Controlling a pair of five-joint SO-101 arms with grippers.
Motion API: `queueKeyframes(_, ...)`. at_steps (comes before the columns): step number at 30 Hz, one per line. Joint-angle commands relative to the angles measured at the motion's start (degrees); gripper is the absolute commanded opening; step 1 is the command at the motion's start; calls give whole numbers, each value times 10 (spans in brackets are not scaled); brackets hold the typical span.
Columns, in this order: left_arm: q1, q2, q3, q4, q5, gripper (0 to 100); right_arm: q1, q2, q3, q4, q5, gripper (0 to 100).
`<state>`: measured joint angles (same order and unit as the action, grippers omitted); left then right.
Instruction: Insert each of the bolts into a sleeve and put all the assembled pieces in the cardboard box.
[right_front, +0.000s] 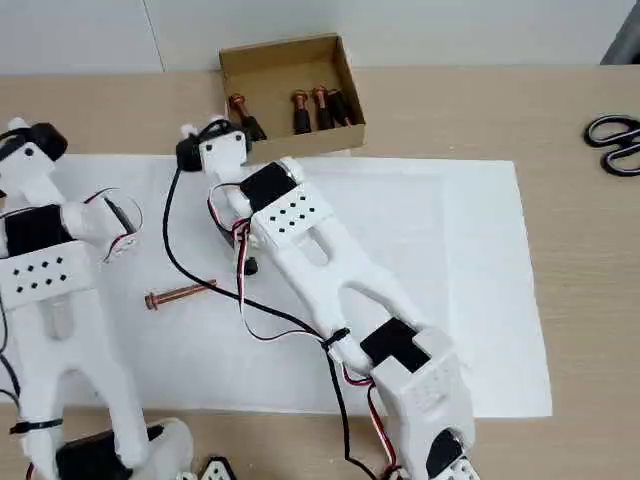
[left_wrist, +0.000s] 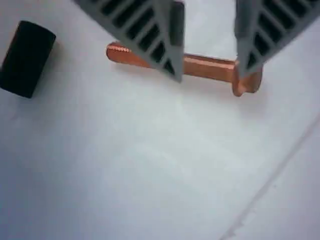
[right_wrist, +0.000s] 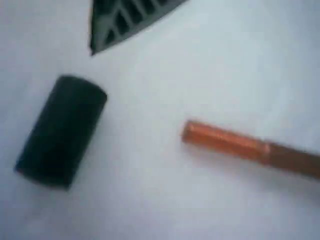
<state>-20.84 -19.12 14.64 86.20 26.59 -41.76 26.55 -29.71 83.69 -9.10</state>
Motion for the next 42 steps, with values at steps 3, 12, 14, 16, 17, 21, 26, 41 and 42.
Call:
queueKeyframes(3, -3, -21, -2, -10, -4, 65, -4, 4, -26, -37, -21, 273)
queueKeyframes(12, -3, -22, -2, -11, -3, 65, -1, 70, -30, -56, -47, 273)
queueKeyframes(14, -3, -22, -2, -11, -3, 65, -1, 81, -30, -67, -47, 273)
queueKeyframes(16, -3, -22, -2, -11, -3, 65, -4, 90, -30, -79, -48, 273)
queueKeyframes(17, -3, -22, -2, -11, -3, 65, -5, 93, -30, -83, -48, 273)
queueKeyframes(21, -3, -22, -2, -11, -3, 65, -6, 92, -31, -86, -48, 273)
queueKeyframes(26, -3, -22, -2, -11, 11, 65, -7, 95, -31, -85, -48, 273)
queueKeyframes(41, -2, -22, -2, -11, 17, 65, -27, 138, -30, -87, -44, 273)
queueKeyframes(42, -2, -22, -2, -11, 17, 65, -27, 138, -30, -87, -44, 273)
